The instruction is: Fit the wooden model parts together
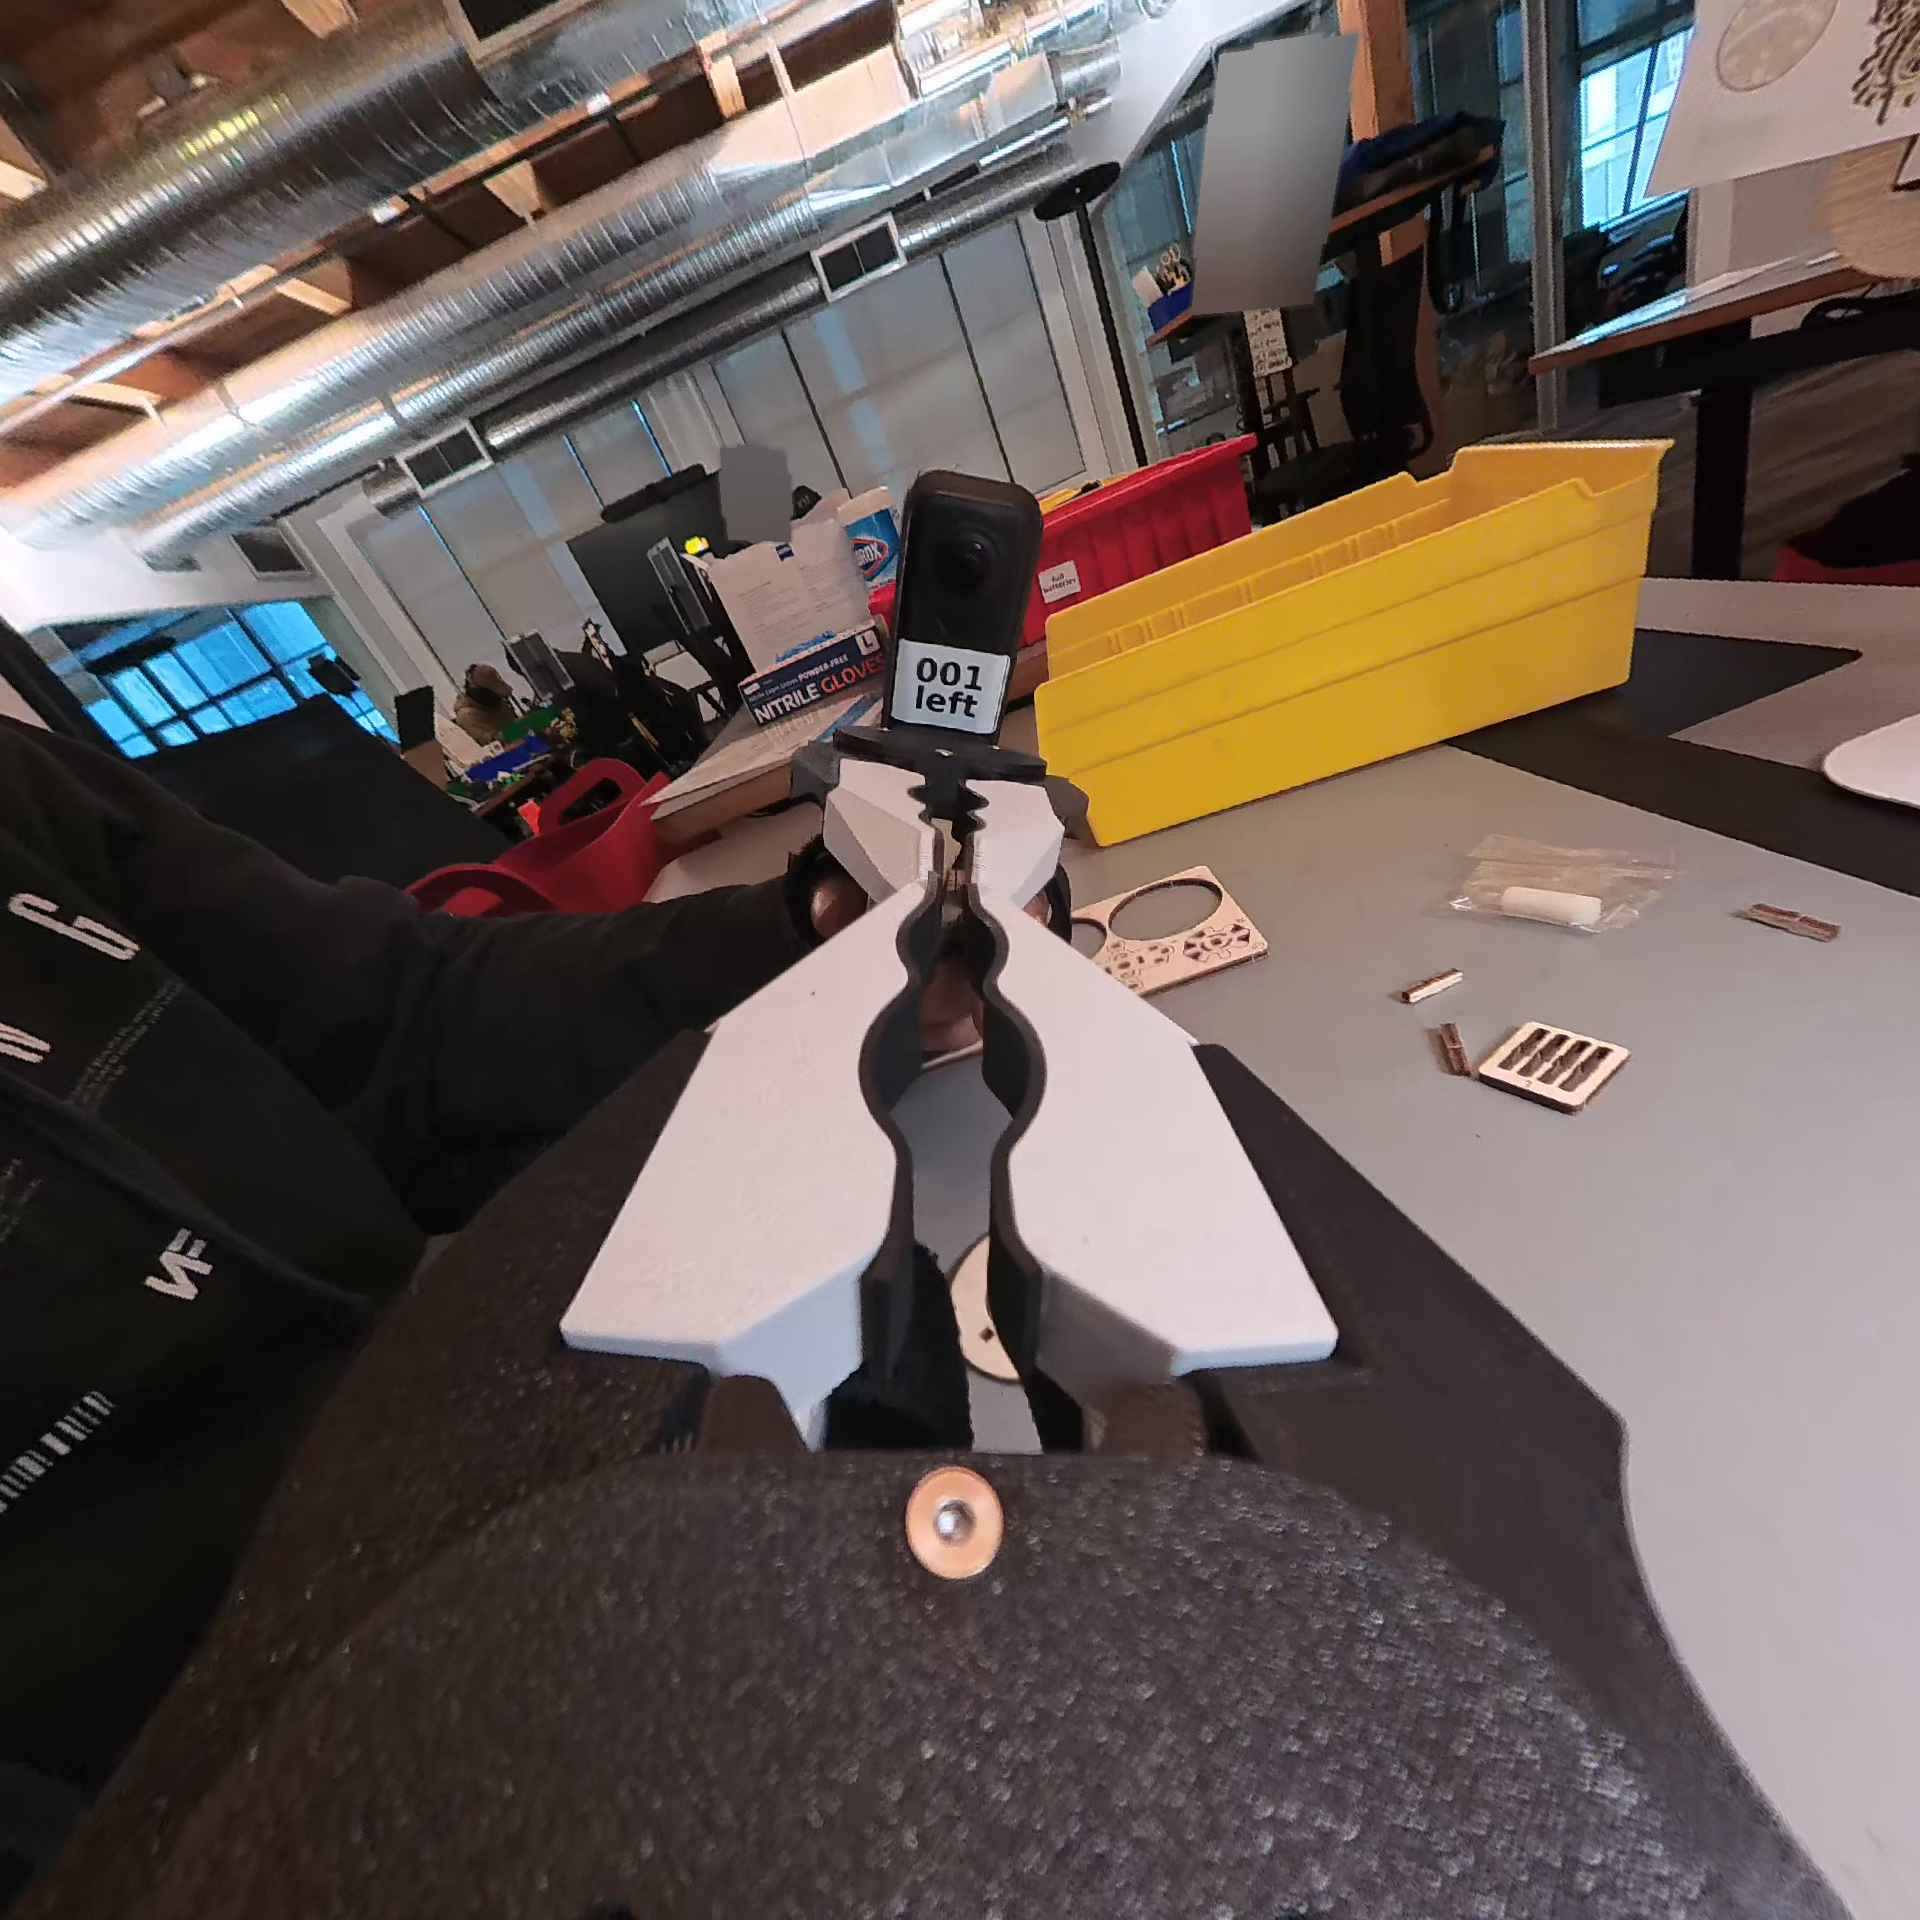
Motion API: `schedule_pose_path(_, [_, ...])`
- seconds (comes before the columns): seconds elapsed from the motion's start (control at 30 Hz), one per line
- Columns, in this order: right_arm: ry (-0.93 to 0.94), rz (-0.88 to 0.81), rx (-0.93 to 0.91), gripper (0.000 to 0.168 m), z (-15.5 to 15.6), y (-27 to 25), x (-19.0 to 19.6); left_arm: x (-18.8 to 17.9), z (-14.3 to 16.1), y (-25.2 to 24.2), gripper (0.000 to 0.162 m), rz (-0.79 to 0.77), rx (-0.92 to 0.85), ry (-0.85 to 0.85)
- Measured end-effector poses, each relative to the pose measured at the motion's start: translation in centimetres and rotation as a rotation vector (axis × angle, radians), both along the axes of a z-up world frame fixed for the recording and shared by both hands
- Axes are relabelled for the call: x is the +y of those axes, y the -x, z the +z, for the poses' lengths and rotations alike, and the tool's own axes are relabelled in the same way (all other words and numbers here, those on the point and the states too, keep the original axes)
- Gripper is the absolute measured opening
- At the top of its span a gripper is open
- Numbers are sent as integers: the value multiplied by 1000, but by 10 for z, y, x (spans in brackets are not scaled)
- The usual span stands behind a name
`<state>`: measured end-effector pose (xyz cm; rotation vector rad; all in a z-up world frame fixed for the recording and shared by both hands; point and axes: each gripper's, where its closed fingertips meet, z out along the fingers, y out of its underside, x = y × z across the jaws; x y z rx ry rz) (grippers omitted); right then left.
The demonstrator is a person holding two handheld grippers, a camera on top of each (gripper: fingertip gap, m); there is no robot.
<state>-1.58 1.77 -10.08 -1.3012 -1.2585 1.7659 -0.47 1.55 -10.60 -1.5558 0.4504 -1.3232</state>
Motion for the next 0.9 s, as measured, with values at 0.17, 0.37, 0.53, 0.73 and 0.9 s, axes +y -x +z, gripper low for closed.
schedule_pose_path(0.17, [-23, 29, -33, 1, -2, -2, -3, 3, -4, 4, 18, 46, 127, -19])
schedule_pose_path(0.37, [-71, 115, -139, 1, -12, -9, -16, 3, -29, 25, 47, 182, 664, -72])
schedule_pose_path(0.53, [-143, 70, -213, 1, -26, -16, -21, -16, -86, 27, 45, 182, 915, 50])
schedule_pose_path(0.73, [-113, -268, -244, 1, -29, -32, 30, -35, -121, 17, 52, 184, 999, 119])
schedule_pose_path(0.9, [-96, -334, -212, 1, -28, -34, 36, -37, -128, 11, 53, 133, 1038, 112])
